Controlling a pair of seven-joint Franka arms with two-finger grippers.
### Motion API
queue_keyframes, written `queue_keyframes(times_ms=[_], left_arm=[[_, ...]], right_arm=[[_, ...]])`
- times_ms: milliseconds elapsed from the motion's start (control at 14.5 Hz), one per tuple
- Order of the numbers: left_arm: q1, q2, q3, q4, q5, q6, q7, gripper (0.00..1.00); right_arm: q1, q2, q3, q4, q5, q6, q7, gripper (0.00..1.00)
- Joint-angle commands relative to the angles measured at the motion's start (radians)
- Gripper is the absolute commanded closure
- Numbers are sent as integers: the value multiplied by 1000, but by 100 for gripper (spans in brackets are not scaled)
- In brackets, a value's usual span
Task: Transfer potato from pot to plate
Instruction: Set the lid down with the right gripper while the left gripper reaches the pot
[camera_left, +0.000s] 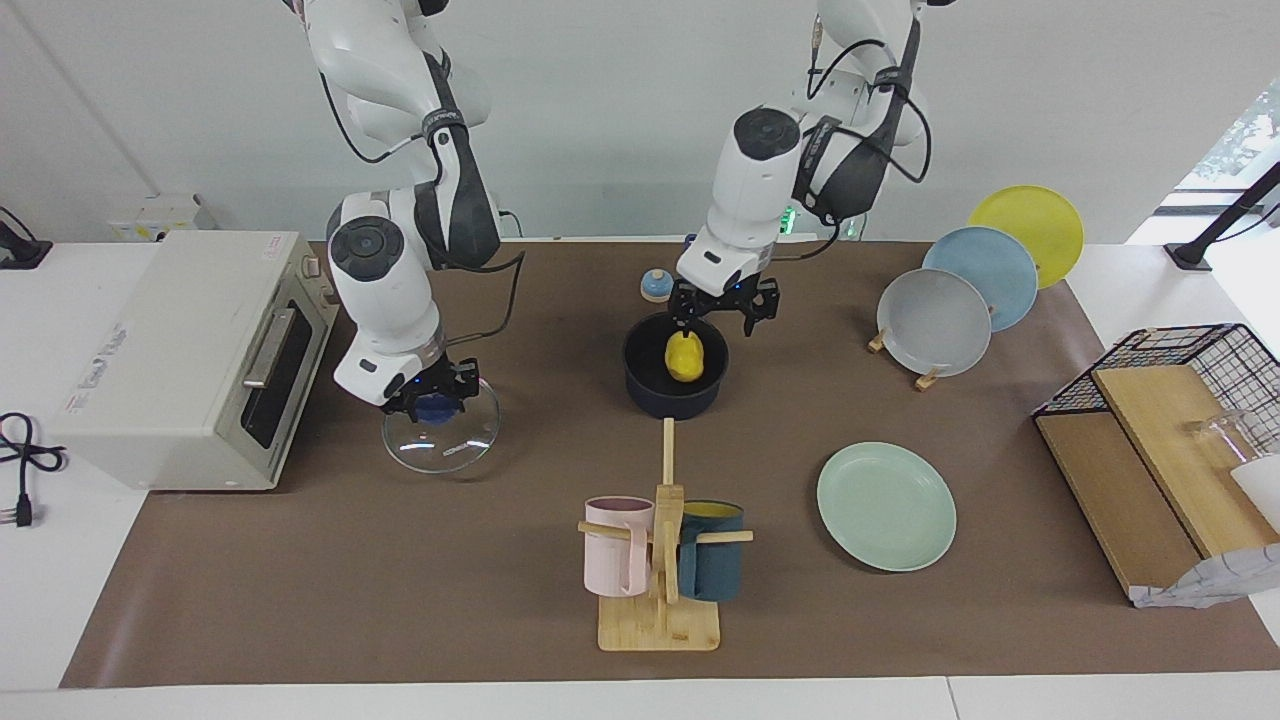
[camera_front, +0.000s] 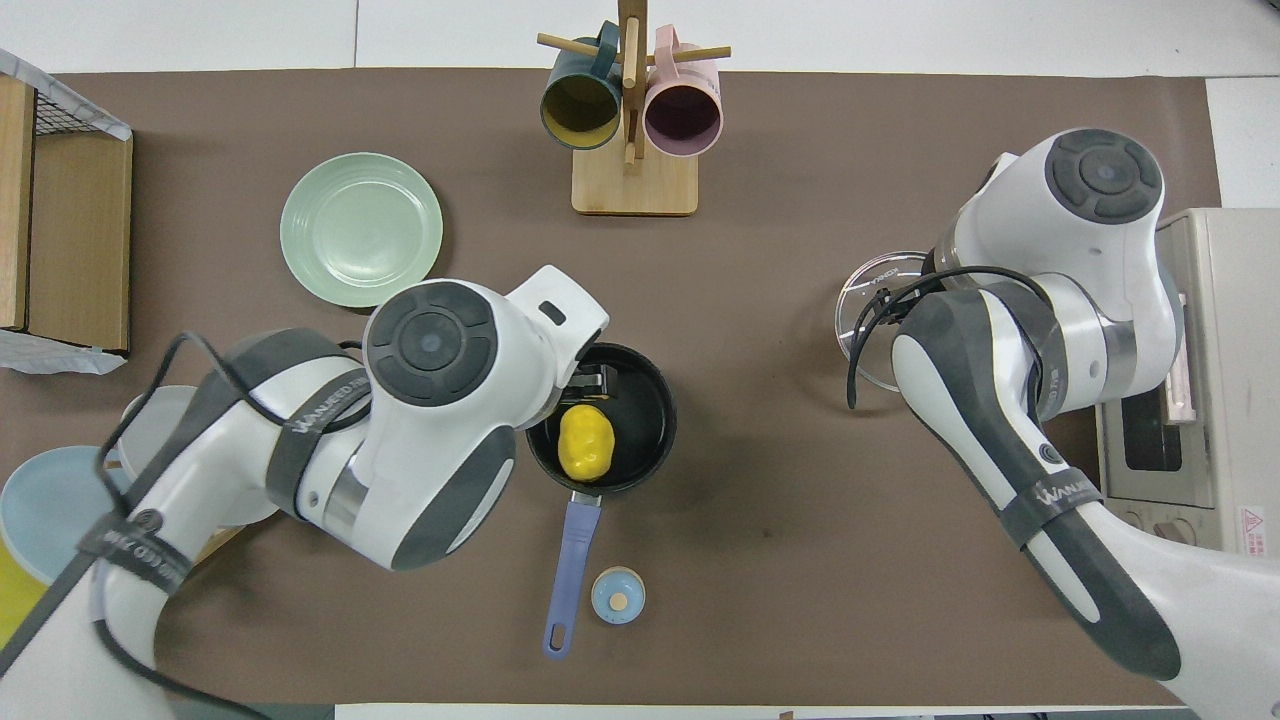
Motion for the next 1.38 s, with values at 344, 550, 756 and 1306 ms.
queue_keyframes(times_ms=[344, 550, 756, 1306], left_arm=[[-67, 68, 20, -84, -9, 142, 4, 0], [-74, 66, 20, -94, -9, 148, -2, 0], [-87, 68, 20, -127, -9, 166, -5, 0], [-107, 78, 25, -154, -7, 172, -16, 0]], right_arm=[[-51, -112, 12, -283, 1, 246, -39, 67], [-50, -108, 12, -231, 1, 215, -38, 0], [-42, -114, 18, -31, 1, -32, -25, 0], [-58, -200, -66, 278, -8, -543, -24, 0]])
